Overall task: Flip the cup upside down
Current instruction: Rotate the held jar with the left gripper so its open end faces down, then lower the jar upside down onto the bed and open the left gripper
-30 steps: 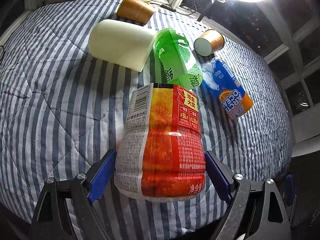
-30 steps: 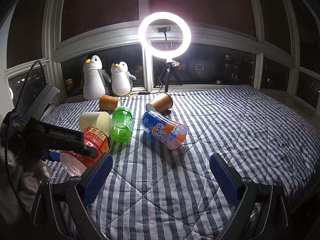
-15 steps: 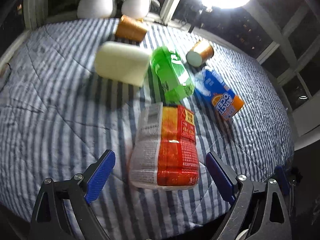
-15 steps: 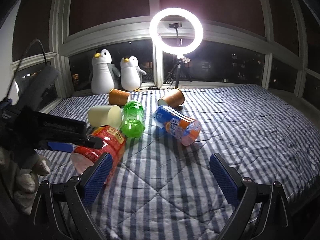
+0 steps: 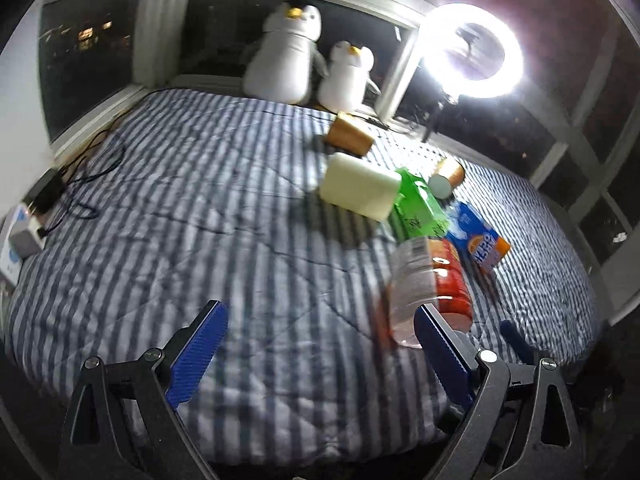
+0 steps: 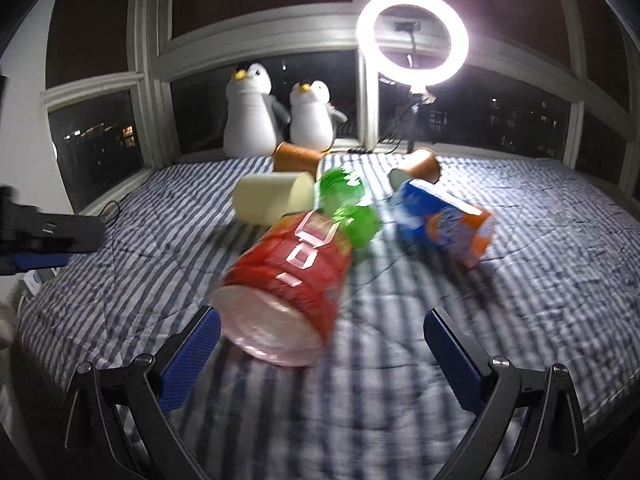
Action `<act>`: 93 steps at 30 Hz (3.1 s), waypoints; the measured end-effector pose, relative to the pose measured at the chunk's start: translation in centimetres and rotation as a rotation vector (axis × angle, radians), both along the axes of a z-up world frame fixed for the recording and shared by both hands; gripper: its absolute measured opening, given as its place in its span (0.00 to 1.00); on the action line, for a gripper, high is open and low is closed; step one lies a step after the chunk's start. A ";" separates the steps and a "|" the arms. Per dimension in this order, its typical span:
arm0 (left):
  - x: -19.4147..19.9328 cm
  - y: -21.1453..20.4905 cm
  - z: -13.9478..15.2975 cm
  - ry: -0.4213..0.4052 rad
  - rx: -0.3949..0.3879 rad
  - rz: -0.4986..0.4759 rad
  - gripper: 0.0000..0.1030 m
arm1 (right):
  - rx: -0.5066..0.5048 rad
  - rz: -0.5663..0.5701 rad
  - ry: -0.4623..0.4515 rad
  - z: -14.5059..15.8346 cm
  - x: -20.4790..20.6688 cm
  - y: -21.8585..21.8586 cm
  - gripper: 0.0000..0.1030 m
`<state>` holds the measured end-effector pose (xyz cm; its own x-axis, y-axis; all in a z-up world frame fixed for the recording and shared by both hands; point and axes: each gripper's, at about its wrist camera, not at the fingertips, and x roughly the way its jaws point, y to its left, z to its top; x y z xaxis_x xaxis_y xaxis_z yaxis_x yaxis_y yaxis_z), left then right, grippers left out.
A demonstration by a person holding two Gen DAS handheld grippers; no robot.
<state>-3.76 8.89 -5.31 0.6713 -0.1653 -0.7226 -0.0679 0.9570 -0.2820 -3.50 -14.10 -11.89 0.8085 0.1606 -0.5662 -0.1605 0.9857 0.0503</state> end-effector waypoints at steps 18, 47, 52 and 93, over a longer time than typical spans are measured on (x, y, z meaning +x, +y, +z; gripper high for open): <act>-1.7 2.5 0.9 -0.054 -0.041 0.041 0.93 | -0.080 -0.030 0.061 -2.5 2.3 3.0 0.91; -1.4 -0.2 0.1 -0.098 -0.001 -0.012 0.93 | -0.076 0.169 0.137 3.2 2.9 0.4 0.81; -1.7 -1.1 0.1 -0.106 0.018 -0.031 0.93 | -0.074 0.176 0.145 3.5 3.2 0.1 0.80; -3.2 -5.7 2.0 -0.193 0.154 -0.091 0.93 | 0.050 0.080 0.098 4.3 3.0 -4.0 0.83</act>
